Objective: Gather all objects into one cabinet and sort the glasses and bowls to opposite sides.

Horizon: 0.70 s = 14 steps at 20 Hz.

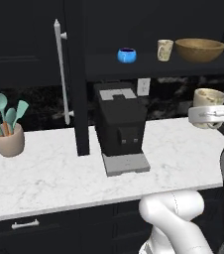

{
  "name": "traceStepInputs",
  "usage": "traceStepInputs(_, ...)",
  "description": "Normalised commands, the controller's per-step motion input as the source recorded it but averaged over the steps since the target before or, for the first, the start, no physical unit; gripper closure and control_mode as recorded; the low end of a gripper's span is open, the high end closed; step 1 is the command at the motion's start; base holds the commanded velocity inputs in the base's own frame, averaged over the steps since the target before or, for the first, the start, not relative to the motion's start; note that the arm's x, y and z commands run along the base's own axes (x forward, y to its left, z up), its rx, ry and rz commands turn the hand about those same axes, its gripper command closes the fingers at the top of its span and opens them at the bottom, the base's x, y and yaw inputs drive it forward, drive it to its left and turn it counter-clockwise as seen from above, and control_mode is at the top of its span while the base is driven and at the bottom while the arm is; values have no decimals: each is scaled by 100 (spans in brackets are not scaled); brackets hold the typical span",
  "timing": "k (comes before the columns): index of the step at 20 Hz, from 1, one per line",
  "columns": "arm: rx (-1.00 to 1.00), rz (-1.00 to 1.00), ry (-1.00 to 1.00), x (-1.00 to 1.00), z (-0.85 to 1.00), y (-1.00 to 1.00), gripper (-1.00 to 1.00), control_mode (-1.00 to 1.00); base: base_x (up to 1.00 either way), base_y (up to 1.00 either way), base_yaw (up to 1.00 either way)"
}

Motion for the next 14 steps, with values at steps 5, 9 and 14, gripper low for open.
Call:
traceStepInputs(5,0,0,0,0,0,0,100,100,0,45,-16)
traceStepInputs(9,0,0,0,0,0,0,100,100,4,8,0)
traceStepInputs(14,0,0,0,0,0,0,100,100,37,0,4)
